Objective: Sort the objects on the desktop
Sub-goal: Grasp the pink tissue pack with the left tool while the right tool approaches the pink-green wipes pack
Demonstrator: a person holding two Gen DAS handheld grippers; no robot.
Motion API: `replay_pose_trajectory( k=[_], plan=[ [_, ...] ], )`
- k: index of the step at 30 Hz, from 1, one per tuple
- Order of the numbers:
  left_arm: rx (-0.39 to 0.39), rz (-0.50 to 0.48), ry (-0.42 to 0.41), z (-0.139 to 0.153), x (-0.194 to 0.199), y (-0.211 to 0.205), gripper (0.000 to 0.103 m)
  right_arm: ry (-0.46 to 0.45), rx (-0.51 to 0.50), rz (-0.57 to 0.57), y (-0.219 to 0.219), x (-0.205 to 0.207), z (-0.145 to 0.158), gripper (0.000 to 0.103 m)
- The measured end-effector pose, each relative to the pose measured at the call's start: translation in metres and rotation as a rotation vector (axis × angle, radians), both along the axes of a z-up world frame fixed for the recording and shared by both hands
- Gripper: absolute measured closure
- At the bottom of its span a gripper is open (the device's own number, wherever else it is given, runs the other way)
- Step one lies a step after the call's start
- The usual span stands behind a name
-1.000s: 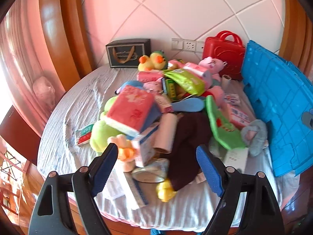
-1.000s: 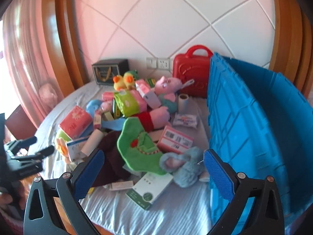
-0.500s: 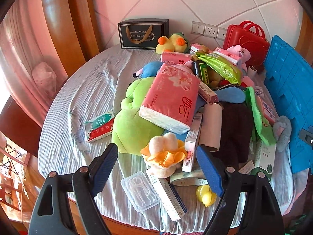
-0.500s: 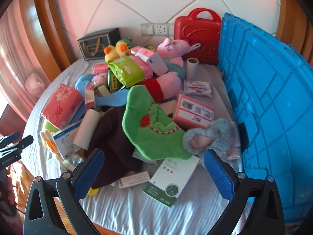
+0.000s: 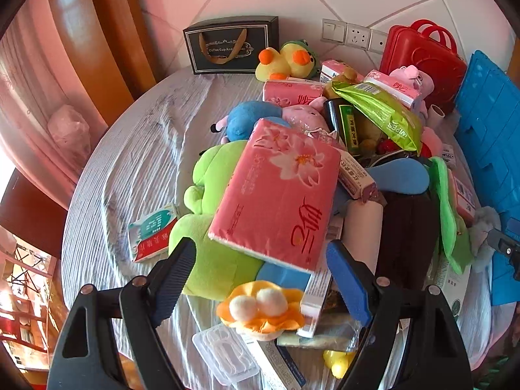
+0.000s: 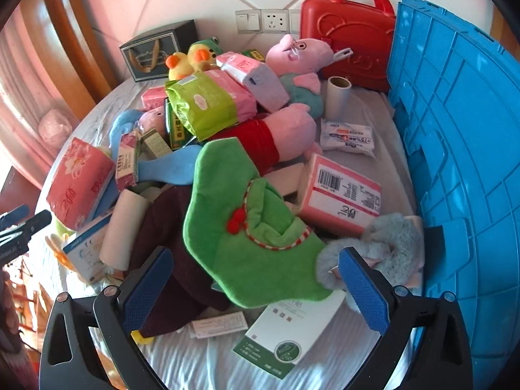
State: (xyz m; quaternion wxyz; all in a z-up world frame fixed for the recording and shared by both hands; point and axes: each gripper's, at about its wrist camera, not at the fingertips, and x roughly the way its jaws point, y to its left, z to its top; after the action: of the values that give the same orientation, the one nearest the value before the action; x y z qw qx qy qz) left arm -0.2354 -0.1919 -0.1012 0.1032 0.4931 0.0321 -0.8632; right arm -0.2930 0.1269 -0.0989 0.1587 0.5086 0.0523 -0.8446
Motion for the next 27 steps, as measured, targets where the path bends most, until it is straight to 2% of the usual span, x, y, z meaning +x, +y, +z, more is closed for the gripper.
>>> replay_pose_trajectory(
  k=[6, 9, 14, 18, 23, 27],
  plan=[
    [-0.015, -0.090, -0.078, -0.023, -0.045, -0.004, 0.019, -0.035, -0.007, -0.071, -0.005, -0.004, -0.007, 0.000],
    [0.035, -0.131, -0.101, -0.034, -0.059, -0.008, 0.007, -0.034, -0.006, -0.102, -0.014, -0.013, -0.005, 0.000],
    [0.064, -0.205, -0.118, -0.047, -0.074, -0.006, 0.005, -0.008, -0.008, -0.112, -0.032, -0.033, 0.004, 0.000],
    [0.108, -0.231, -0.042, -0.033, -0.078, -0.012, 0.017, -0.008, -0.001, -0.094, -0.052, -0.054, 0.004, 0.000],
    [0.096, -0.188, 0.089, 0.011, -0.110, -0.022, 0.017, 0.001, 0.026, -0.044, -0.081, -0.089, 0.006, 0.000],
    [0.084, -0.164, 0.091, 0.010, -0.146, -0.018, 0.017, 0.009, 0.036, -0.021, -0.100, -0.127, 0.004, 0.000]
  ],
)
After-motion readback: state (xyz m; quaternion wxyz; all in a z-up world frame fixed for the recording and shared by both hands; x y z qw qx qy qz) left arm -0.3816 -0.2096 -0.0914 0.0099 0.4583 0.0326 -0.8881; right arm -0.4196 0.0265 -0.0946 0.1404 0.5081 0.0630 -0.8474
